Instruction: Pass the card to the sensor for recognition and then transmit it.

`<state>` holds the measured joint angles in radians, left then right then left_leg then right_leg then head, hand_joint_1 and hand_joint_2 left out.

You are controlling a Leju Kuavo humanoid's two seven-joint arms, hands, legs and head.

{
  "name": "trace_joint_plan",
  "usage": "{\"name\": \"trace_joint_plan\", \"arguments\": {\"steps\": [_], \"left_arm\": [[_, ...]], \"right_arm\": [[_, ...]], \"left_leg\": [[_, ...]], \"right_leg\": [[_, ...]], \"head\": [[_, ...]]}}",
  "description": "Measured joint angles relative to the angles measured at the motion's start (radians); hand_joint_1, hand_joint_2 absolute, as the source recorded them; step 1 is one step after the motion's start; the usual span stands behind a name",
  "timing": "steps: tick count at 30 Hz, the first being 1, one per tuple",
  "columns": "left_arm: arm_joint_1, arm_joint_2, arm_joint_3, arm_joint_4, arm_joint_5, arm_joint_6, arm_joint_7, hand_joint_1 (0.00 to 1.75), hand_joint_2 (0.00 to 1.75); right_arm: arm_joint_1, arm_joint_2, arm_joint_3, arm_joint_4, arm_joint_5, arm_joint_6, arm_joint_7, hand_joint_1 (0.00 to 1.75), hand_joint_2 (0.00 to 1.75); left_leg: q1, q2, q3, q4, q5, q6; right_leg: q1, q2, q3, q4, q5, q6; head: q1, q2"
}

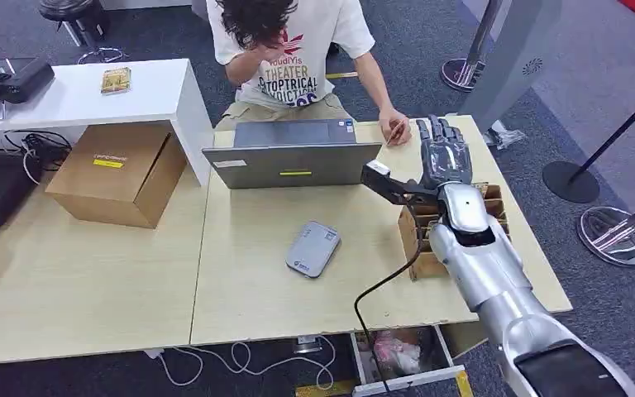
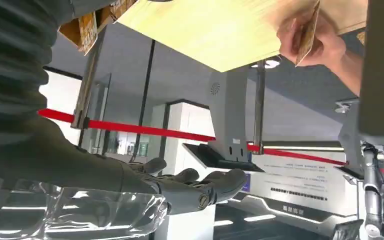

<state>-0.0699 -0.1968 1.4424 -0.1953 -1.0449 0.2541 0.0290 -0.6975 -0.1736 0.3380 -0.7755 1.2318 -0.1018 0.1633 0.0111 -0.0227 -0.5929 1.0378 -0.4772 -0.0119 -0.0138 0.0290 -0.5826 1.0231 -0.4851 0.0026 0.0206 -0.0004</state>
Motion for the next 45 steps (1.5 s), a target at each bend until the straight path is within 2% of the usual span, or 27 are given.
{"name": "trace_joint_plan", "arguments": {"steps": [13,29,45], "left_arm": [[0.000,0.003,0.000,0.000,-0.006,-0.004,0.003,0.00,0.00],[0.000,0.010,0.000,0.000,-0.018,-0.025,-0.021,0.00,0.00],[-0.001,0.014,-0.003,0.000,-0.035,-0.044,-0.034,0.00,0.00]], "right_arm": [[-0.039,-0.024,0.005,0.016,0.002,0.069,-0.002,0.00,1.75],[-0.046,-0.140,0.028,0.035,-0.019,0.128,-0.014,0.00,1.75],[-0.001,-0.212,0.035,-0.023,-0.090,0.152,-0.017,0.00,1.75]], "left_leg": [[0.000,0.000,0.000,0.000,0.000,0.000],[0.000,-0.001,0.000,0.000,0.000,0.000],[0.000,-0.001,0.000,0.000,0.000,0.000]], "right_leg": [[0.000,0.000,0.000,0.000,0.000,0.000],[0.000,-0.001,0.000,0.000,0.000,0.000],[0.000,-0.001,0.000,0.000,0.000,0.000]], "head": [[0.000,0.000],[0.000,0.000],[0.000,0.000]]}}
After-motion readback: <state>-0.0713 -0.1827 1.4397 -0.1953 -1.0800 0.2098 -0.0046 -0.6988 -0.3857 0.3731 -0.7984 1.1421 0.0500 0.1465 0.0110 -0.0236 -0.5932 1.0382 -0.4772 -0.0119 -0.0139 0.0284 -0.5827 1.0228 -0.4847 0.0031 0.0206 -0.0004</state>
